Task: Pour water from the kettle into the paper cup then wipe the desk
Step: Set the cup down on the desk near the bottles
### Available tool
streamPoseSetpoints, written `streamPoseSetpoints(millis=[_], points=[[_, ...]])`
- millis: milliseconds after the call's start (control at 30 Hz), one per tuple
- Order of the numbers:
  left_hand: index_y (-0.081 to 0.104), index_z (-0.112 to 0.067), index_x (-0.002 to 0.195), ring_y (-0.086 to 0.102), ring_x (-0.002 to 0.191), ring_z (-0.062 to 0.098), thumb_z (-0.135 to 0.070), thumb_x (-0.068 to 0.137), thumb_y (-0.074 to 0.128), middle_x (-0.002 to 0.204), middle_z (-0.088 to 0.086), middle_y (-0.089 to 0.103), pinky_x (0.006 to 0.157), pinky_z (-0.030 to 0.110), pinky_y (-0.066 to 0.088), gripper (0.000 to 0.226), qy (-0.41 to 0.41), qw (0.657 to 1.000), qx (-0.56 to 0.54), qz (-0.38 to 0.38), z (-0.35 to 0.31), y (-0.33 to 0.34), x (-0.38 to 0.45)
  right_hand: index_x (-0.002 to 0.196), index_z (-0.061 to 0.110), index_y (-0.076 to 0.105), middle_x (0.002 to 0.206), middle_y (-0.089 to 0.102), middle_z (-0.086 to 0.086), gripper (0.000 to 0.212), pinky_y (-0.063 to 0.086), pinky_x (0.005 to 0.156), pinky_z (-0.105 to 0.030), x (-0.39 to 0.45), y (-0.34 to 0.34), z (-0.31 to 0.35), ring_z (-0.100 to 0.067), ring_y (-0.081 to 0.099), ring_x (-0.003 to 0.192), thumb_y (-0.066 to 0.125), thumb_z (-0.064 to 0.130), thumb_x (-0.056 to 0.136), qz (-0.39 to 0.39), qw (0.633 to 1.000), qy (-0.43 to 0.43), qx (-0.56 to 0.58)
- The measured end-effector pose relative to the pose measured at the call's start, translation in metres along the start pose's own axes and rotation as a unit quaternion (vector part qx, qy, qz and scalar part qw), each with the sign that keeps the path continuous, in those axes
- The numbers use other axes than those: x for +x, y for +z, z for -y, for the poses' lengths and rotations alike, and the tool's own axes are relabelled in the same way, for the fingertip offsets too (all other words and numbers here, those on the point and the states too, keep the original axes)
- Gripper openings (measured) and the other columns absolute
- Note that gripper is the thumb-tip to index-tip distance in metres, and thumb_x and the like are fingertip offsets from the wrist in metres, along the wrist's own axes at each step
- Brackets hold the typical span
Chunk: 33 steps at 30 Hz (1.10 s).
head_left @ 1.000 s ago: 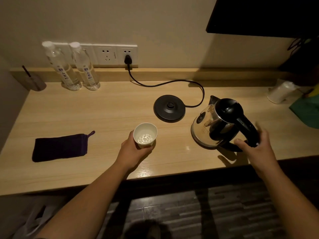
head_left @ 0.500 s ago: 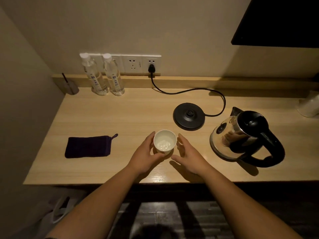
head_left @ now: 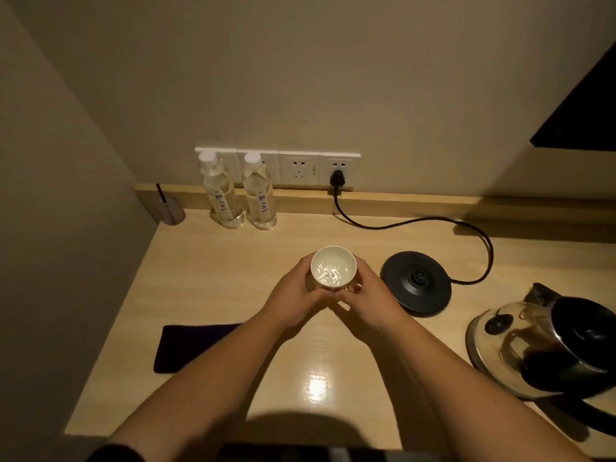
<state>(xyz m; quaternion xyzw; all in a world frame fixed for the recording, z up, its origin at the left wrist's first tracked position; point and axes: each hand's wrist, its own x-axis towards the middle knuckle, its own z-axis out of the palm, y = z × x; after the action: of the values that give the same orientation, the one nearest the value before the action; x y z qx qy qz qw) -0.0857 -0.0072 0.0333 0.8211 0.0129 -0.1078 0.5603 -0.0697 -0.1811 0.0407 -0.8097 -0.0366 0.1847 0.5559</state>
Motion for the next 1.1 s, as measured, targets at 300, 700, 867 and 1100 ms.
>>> streamPoseSetpoints(millis=[300, 700, 867, 1100], points=[[0.041, -0.028, 0.139, 0.05, 0.119, 0.008, -0.024, 0.076, 0.081, 0.127, -0.013, 0.054, 0.097, 0.025, 0.039, 0.075, 0.016, 1.0, 0.026, -0.007, 0.011, -0.031, 0.091, 0.14, 0.032, 0.036, 0.137, 0.049, 0.006, 0.075, 0.041, 0.104, -0.036, 0.089, 0.001, 0.014, -0.014, 0.044, 0.126, 0.077, 0.018, 0.078, -0.034, 0.999, -0.022, -0.019], [0.038, -0.028, 0.142, 0.05, 0.122, 0.01, -0.03, 0.076, 0.081, 0.133, -0.01, 0.054, 0.097, 0.025, 0.041, 0.079, 0.003, 1.0, 0.002, 0.003, 0.021, -0.025, 0.109, 0.141, 0.033, 0.035, 0.136, 0.049, 0.009, 0.08, 0.04, 0.099, -0.03, 0.106, -0.003, 0.006, -0.013, 0.045, 0.125, 0.079, 0.028, 0.075, -0.013, 1.0, 0.006, -0.018], [0.035, -0.027, 0.144, 0.047, 0.127, 0.009, -0.033, 0.081, 0.076, 0.141, -0.009, 0.049, 0.101, 0.029, 0.04, 0.076, -0.01, 0.999, 0.043, -0.012, 0.024, -0.023, 0.098, 0.147, 0.034, 0.026, 0.149, 0.041, 0.004, 0.085, 0.038, 0.107, -0.04, 0.097, -0.007, 0.007, -0.018, 0.038, 0.136, 0.076, 0.024, 0.079, -0.001, 0.999, 0.013, -0.049], [0.026, -0.015, 0.151, 0.012, 0.149, 0.022, -0.043, 0.1, 0.037, 0.163, 0.006, 0.014, 0.119, 0.036, 0.012, 0.059, -0.002, 0.936, 0.344, -0.077, 0.037, 0.027, 0.003, 0.151, 0.026, 0.019, 0.155, 0.03, 0.004, 0.076, 0.031, 0.105, -0.03, 0.014, -0.036, 0.01, -0.015, 0.033, 0.139, 0.064, 0.03, 0.089, -0.066, 0.987, 0.021, -0.146]])
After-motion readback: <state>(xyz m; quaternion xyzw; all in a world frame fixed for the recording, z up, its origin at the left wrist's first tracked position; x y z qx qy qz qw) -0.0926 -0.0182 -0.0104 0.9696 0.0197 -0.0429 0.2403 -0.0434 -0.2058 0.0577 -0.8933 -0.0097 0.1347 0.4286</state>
